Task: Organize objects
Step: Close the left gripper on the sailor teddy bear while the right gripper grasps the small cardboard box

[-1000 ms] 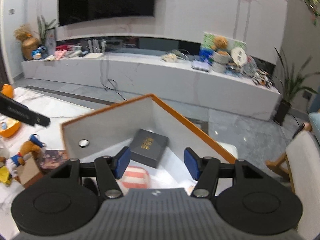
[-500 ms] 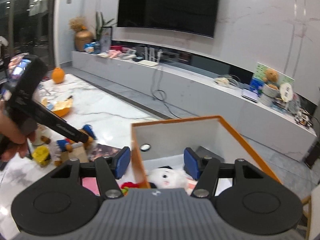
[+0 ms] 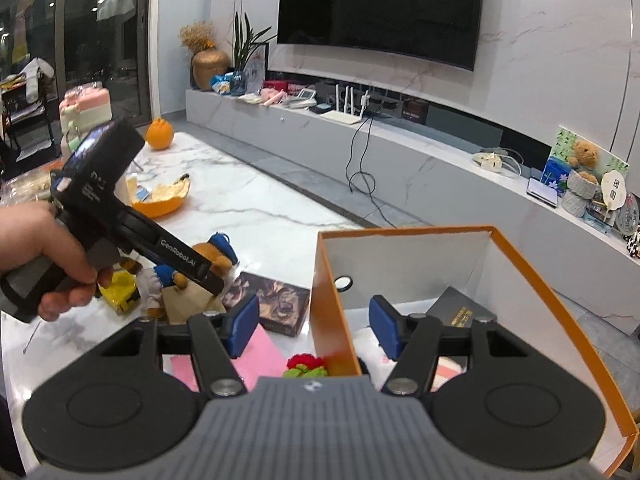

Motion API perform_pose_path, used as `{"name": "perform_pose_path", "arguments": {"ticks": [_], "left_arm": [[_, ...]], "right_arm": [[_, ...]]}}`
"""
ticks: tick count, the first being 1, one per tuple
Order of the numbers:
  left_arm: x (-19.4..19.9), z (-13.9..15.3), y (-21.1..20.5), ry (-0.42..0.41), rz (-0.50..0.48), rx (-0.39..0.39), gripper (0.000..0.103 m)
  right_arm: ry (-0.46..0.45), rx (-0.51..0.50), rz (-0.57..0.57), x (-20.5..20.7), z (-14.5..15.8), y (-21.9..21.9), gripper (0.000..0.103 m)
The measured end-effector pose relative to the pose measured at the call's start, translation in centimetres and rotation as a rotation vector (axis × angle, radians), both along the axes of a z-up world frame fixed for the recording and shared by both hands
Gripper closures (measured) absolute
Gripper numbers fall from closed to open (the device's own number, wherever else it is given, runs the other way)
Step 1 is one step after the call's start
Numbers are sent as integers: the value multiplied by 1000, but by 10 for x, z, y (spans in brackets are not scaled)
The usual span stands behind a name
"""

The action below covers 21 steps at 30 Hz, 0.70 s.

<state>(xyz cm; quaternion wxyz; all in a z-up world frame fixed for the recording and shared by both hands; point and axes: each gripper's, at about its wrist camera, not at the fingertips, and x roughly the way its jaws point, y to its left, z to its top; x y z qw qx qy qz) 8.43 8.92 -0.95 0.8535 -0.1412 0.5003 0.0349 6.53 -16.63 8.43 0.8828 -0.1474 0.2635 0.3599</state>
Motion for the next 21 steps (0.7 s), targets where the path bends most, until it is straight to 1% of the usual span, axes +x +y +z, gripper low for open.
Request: {"name": "perform_pose_path", "arguments": {"ticks": [6,10,13,15,19,21], "left_arm": [[-26,-1,-20,-4,-81,-17,10],[-45,-1,-29,-4,-85,-31,9],[-51,0,-30,-10,-89,-39,9],[-52,-1,-28,-15,-83,-49,9],[-53,-9,-9,-28,-29,-135,9],[-51,-11,-2,-21,-8,-162,9]], "right_arm": [[32,-44,31,-1,-8,6,37],[57,-87,79,-7,-19,14,37],[73,-130,118,-14,-32,24,37],[91,-151,146,-20,-41,30,36],[126,-158,196,-26,-54,43,36],[131,-162,223,-30,-60,49,34]]}}
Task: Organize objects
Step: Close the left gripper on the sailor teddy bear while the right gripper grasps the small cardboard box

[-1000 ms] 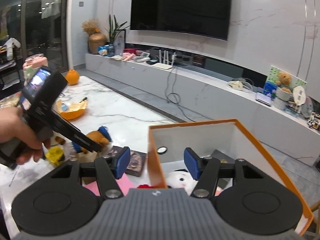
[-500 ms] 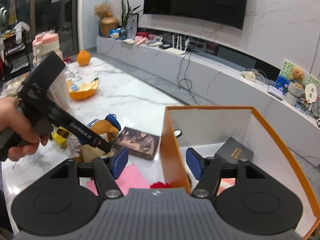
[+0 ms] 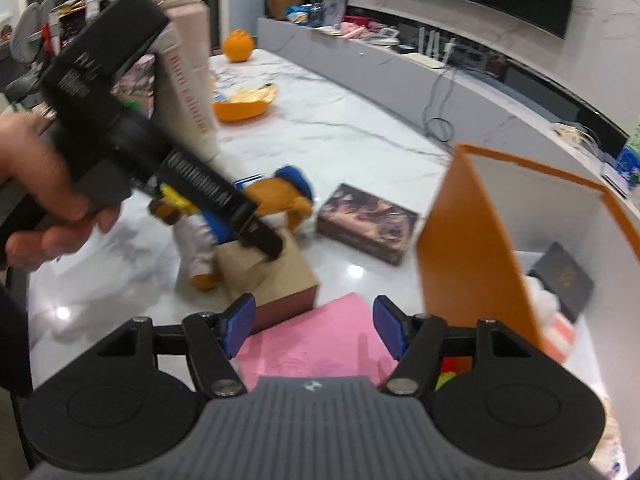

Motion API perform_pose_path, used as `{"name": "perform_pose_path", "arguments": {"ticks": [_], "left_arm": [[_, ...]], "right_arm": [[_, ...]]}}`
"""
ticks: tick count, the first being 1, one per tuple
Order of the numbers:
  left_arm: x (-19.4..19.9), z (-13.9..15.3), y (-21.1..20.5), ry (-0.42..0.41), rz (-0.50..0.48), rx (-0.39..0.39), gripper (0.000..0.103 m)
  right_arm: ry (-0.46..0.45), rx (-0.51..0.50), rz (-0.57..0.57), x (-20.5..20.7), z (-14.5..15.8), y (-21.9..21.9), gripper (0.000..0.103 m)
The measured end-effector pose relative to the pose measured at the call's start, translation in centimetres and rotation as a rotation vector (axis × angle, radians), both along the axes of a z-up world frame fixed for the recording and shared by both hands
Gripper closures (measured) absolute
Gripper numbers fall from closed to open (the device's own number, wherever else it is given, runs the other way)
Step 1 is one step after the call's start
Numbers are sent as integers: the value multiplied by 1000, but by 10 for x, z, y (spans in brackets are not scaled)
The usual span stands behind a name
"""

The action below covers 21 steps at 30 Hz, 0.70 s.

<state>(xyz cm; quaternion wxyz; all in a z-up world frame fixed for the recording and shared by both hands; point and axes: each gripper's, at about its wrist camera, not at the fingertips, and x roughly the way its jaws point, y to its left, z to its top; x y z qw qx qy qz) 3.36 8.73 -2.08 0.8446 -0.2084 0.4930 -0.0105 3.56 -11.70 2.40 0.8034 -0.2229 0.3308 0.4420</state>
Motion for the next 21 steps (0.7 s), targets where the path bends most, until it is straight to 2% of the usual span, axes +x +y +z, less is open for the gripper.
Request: {"name": "perform_pose_path", "arguments": {"ticks": [4,11,15,21], "left_arm": [[4,-2,14,38,45,-43,9],[4,9,4,34,-11,78,12],[3,8,6,39,-18,60,12],[-1,8,9,48,-31,54,12]], "right_arm": [[-2,-20,45,-6,-12,13,32],[-36,-37,76,-12,-24,33,31],[-85,-21,62,-15,-32,42,25],[-158,9,21,-22,-45,52,24]]}}
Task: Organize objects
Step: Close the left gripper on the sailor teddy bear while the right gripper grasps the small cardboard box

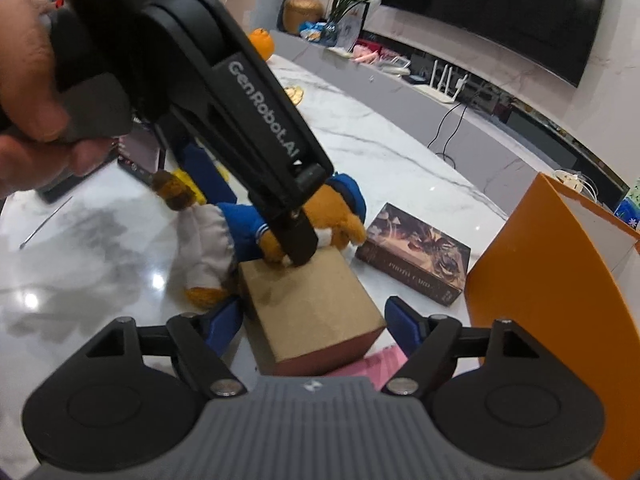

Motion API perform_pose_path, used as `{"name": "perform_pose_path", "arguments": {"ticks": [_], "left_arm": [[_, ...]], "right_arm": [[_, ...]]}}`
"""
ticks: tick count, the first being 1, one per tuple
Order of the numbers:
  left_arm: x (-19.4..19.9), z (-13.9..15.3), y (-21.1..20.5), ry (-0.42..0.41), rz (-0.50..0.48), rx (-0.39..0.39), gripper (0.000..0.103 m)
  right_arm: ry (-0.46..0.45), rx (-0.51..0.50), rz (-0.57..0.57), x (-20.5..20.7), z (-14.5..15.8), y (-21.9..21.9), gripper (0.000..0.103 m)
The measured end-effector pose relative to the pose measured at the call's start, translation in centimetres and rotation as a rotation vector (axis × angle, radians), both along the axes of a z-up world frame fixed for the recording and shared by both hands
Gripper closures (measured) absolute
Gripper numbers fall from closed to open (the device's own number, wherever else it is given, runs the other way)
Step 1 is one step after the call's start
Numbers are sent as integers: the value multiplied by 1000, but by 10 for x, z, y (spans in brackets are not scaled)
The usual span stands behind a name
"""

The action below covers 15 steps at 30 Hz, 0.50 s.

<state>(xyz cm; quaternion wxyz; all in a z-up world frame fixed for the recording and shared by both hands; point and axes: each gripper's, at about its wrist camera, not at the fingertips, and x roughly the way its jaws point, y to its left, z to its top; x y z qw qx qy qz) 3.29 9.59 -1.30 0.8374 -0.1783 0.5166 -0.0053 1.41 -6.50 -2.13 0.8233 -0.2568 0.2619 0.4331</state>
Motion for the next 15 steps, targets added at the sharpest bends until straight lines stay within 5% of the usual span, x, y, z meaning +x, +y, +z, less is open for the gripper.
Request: {"name": "perform_pose_path", "arguments": {"ticks": [7,15], "left_arm": [[-3,2,0,-5,-14,12,11],[-8,2,-16,5,-84,155,18]], "right_arm": [[68,-27,3,6,6,2,32],[219,-160,55,2,18,-6,33]]}}
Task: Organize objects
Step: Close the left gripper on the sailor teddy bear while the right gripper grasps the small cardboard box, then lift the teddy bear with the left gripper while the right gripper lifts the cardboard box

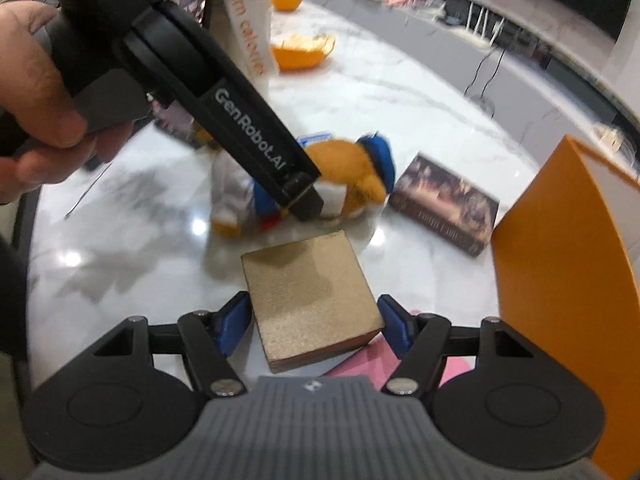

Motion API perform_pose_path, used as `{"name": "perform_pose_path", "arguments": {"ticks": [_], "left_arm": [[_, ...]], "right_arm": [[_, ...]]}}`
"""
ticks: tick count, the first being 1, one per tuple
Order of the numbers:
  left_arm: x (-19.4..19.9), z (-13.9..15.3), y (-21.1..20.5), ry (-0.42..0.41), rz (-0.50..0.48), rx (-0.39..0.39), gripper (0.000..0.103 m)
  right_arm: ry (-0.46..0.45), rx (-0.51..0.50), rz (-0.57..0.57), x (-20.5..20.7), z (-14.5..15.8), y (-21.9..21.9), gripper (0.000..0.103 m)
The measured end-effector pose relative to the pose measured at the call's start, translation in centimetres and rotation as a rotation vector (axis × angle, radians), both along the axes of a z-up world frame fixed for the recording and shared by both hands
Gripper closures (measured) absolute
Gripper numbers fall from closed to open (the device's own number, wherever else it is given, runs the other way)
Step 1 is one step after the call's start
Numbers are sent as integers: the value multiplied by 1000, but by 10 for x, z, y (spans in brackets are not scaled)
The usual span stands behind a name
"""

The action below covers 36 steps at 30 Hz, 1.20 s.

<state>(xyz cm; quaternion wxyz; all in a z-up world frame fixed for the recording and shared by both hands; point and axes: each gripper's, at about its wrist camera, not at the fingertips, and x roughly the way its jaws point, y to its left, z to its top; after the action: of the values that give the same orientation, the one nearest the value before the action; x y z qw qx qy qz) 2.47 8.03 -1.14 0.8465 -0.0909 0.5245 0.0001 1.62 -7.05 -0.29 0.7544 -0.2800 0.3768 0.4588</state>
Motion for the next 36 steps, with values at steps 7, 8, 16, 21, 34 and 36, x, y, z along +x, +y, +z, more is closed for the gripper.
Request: {"name": "perform_pose_path", "arguments": {"ticks": [7,8,16,21,34,36], "left_arm": [[1,-9,-9,5,-42,15,26],[2,-10,-10,4,-45,13,26],[8,-16,-10,-39,-43,29,25],[9,-23,-10,-60,-55,50,23],[4,-19,-2,-42,-17,77,41],[3,-17,-1,-44,-14,75,42]], "right_arm": [[71,-42,15,-6,-1,-12,36],[60,-34,20,-7,-2,-12,37],[-13,-9,29,-12,-8,0,30],[41,-22,-14,-3,-16,3,42],[77,-14,-19,-6,-8,5,42],[77,-2,-28,-5,-4,4,42]]}}
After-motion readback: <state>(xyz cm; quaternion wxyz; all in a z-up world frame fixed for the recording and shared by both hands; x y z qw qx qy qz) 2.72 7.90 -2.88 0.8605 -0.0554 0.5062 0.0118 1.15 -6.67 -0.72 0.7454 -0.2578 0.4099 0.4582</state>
